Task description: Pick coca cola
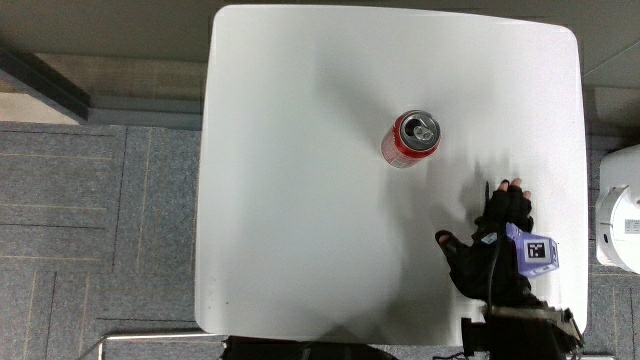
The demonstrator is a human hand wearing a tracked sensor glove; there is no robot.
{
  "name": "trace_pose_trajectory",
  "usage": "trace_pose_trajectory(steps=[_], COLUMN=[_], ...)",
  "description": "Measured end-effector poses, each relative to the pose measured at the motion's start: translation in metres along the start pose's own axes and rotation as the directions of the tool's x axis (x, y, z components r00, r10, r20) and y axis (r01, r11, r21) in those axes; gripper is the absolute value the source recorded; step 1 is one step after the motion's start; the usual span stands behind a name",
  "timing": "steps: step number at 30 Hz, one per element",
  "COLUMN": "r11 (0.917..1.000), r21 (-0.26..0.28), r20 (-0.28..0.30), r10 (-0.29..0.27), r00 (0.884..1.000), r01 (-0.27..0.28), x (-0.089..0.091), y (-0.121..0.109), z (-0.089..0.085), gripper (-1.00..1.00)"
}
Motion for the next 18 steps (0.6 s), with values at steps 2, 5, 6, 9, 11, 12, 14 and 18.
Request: trace_pose_trajectory(steps=[2,5,6,9,11,12,14,18], r11=[0.9989,0.9954,0.9965,0.9994,0.9963,0.9933,0.9909,0.9894], r21=[0.012,0.016,0.005,-0.031,-0.029,-0.019,-0.018,-0.034], r20=[-0.05,-0.097,-0.142,-0.153,-0.219,-0.286,-0.362,-0.455], r10=[0.045,0.095,0.084,0.013,0.072,0.104,0.118,0.11], r00=[0.998,0.991,0.986,0.988,0.973,0.953,0.925,0.883], r01=[-0.045,-0.094,-0.084,-0.018,-0.081,-0.114,-0.133,-0.141], x=[-0.001,-0.001,-0.002,0.003,0.009,0.002,0.003,0.009], y=[0.005,0.012,0.013,0.022,0.033,0.034,0.038,0.05], z=[-0.001,-0.005,-0.007,-0.012,-0.017,-0.017,-0.022,-0.034], gripper=[0.0,0.0,0.0,0.0,0.0,0.0,0.0,0.0])
